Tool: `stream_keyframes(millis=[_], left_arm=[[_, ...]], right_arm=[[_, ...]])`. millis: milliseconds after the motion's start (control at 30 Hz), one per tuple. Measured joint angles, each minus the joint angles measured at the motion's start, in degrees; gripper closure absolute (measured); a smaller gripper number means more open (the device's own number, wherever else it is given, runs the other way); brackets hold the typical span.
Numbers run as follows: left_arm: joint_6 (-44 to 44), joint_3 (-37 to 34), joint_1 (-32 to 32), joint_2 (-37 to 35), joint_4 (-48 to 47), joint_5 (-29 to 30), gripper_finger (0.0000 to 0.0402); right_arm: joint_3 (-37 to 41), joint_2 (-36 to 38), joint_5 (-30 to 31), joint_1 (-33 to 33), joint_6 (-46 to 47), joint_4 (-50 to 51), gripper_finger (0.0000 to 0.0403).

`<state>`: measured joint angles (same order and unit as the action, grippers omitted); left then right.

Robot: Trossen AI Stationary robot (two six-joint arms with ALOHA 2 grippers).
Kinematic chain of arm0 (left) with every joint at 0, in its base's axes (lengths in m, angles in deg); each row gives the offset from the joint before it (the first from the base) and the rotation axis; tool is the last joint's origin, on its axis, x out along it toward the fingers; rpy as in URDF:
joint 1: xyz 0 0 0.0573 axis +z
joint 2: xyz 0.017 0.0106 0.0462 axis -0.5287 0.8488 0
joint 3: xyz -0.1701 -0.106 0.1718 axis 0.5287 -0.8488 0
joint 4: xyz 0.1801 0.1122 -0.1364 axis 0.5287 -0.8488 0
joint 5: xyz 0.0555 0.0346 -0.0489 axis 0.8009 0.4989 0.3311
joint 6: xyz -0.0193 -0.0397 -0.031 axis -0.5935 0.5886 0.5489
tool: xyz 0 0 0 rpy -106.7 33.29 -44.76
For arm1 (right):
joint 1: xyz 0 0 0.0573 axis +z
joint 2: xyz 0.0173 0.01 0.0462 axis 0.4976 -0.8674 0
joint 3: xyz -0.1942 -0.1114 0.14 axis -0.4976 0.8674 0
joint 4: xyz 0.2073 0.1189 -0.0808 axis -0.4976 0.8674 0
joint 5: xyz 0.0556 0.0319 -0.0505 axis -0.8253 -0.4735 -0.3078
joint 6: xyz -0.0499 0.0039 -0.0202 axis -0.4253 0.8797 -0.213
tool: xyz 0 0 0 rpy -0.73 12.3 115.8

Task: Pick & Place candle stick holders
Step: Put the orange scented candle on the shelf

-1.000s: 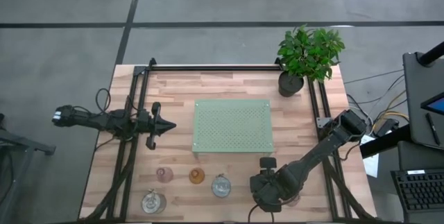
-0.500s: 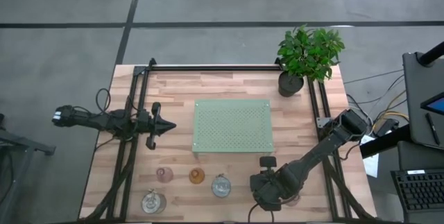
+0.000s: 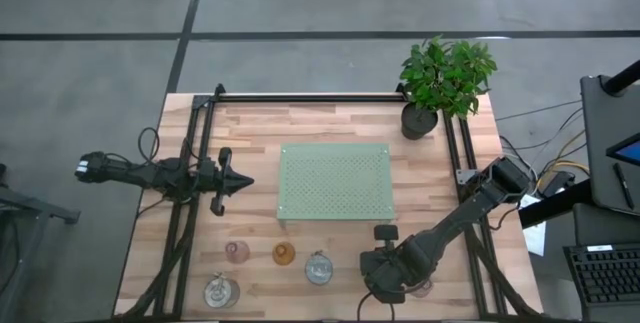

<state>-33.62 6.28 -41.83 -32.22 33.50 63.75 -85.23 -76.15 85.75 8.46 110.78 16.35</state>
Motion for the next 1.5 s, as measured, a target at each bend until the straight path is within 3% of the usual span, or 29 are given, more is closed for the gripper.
stream_keyframes(millis=[867, 1500], left_arm=[[0.00, 0.00, 0.00, -0.02, -0.19, 0.00, 0.0390], [0.00, 0.00, 0.00, -0.01, -0.37, -0.01, 0.0390]], right_arm=[[-1.85, 0.96, -0.13, -0.45, -1.12, 1.11, 0.0373], [1.14, -0.68, -2.02, -0.50, -1.49, -2.35, 0.0373]])
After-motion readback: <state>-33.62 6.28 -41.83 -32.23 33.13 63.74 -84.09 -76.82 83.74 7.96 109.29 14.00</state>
